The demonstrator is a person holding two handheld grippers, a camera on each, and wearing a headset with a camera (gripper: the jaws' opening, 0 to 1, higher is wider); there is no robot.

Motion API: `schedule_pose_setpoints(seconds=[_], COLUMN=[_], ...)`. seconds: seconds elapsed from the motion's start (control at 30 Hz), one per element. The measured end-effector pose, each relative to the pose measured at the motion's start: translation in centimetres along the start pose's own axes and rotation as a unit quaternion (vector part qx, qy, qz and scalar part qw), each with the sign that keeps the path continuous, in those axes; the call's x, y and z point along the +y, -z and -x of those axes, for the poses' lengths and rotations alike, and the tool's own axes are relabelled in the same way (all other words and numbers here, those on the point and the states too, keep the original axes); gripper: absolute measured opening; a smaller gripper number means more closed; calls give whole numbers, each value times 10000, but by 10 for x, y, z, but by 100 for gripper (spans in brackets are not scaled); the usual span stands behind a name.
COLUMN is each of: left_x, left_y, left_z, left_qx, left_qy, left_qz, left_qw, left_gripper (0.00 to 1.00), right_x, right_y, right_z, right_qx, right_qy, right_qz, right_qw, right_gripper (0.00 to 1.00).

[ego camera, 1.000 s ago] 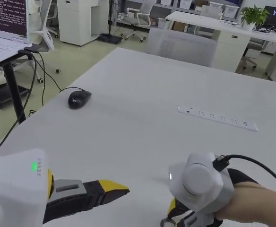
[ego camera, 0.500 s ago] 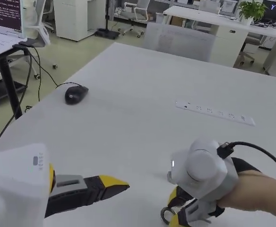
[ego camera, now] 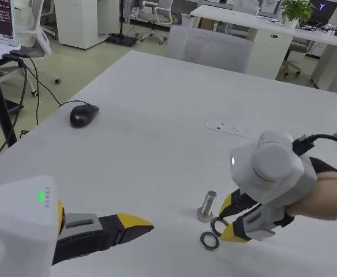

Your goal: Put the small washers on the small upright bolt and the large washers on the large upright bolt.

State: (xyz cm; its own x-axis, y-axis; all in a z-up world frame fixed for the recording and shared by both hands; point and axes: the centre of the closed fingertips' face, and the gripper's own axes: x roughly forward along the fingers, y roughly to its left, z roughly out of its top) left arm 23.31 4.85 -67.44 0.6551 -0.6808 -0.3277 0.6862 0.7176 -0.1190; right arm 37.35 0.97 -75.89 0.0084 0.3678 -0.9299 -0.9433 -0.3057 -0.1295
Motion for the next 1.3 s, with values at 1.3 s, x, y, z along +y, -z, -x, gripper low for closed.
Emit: schedule_pose_setpoints(seconds=[1.3], left_x=[19], left_y=[6], left_z=[-4], left_qx=[-28], left_qy=[-33], left_qz=[205], left_qw=[9998], left_gripper=[55], right_x=[-52], right_y=[-4], right_z=[-33], right_qx=[238], right_qy=[-95], right_qz=[90], right_qw=[9996], right_gripper=[22])
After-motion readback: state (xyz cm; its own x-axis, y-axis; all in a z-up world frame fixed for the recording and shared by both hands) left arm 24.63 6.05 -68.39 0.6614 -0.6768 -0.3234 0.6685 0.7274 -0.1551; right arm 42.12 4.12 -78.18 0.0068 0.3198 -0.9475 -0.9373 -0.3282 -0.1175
